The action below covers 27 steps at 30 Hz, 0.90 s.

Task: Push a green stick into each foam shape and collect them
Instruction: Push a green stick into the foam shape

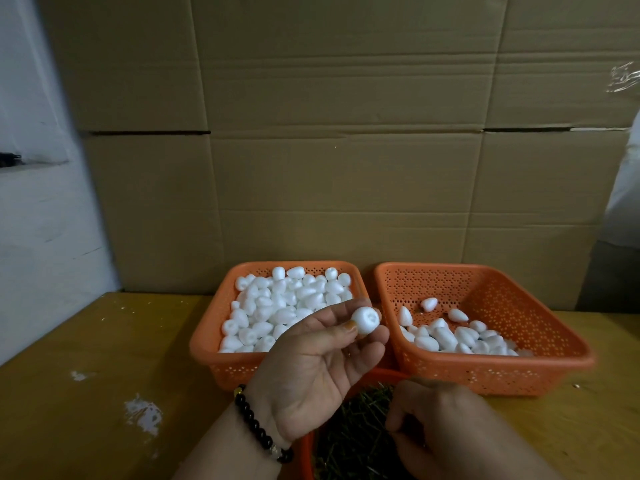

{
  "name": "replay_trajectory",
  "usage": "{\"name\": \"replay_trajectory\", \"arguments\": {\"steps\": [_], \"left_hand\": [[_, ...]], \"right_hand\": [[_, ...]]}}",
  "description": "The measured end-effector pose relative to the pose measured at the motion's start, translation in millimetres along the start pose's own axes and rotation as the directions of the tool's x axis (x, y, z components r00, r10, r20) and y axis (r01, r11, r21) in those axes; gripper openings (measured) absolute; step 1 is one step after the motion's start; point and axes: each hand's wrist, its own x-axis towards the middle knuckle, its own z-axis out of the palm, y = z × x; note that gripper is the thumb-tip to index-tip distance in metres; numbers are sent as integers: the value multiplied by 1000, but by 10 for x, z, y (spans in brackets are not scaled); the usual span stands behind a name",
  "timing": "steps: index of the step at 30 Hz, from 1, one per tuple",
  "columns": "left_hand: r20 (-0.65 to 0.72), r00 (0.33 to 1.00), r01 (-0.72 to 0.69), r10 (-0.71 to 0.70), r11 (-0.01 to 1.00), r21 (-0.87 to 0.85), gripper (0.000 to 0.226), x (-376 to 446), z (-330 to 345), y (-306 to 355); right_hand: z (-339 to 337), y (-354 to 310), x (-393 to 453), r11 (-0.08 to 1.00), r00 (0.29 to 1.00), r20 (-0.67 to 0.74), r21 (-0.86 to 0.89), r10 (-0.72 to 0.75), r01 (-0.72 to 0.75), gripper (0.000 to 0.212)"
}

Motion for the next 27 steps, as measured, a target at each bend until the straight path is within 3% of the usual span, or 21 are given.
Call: {"name": "replay_trajectory", "arguments": {"steps": [4,6,10,12,19,23,27], "left_hand": [[-23,999,27,-29,993,-117,24,17,-1,0],[-16,998,52,-56,983,-173,25,23,-13,-5],[-67,993,83,-101,967,-240,49,50,-42,-37],[-81,991,87,-111,963,-255,45,55,-53,-51],[-127,982,111,-141,970,-218,30,58,-63,-90],[-142,979,120,-144,980,-161,27,60,-67,-115],[-126,982,127,-143,983,-132,27,59,-57,-132]], "right_hand": [[-2,-7,-10,995,997,-42,70,70,-67,14],[-42,-30,-24,996,991,-111,56,76,-70,23],[-39,-12,-48,984,970,-219,165,109,-73,39],[-29,-12,-49,977,952,-291,208,100,-40,38],[-50,-24,-49,966,847,-529,240,46,97,30],[-5,2,-43,943,802,-581,324,138,72,26],[-18,-1,-16,953,768,-630,288,117,90,22]]}}
